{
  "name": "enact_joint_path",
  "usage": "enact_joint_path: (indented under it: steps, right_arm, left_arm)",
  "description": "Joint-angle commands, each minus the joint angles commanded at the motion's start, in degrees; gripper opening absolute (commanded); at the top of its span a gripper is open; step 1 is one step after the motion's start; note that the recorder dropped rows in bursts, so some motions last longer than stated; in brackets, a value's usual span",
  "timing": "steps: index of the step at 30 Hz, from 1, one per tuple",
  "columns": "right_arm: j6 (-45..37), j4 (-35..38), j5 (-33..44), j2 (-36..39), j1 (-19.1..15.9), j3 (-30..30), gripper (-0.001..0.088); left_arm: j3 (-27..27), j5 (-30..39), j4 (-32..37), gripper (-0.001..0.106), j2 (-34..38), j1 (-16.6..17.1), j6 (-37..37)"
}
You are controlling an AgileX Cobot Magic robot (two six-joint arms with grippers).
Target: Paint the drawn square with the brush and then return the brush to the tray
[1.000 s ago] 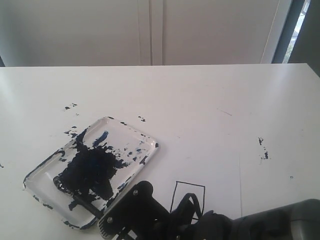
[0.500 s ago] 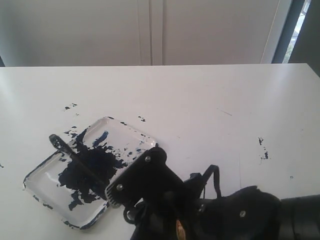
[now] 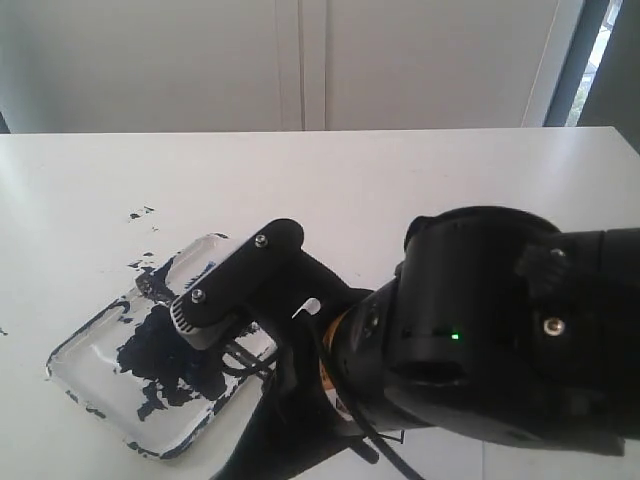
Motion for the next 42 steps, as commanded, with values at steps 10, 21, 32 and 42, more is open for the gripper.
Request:
enact_joint_path:
  steps: [10, 21, 32, 42]
  right_arm:
    - [-7.82, 4.42, -2.68, 6.65, -2.93, -0.27, 0.0]
    - [-13.4, 4.74, 1.54, 13.5, -5.95, -6.6, 0.0]
    - [-13.95, 4.48, 1.67, 14.42, -9.13, -8.09, 0.0]
    - [-13.95, 4.57, 1.25, 14.42, -9.13, -11.3, 0.0]
  left_arm:
    - [0.0, -1.03, 0.0, 0.0, 0.0, 0.0, 0.0]
    - [0.0, -1.03, 0.0, 0.0, 0.0, 0.0, 0.0]
    - [0.0, -1.36, 0.0, 0.0, 0.0, 0.0, 0.0]
    - [0.0, -1.47, 0.0, 0.0, 0.0, 0.0, 0.0]
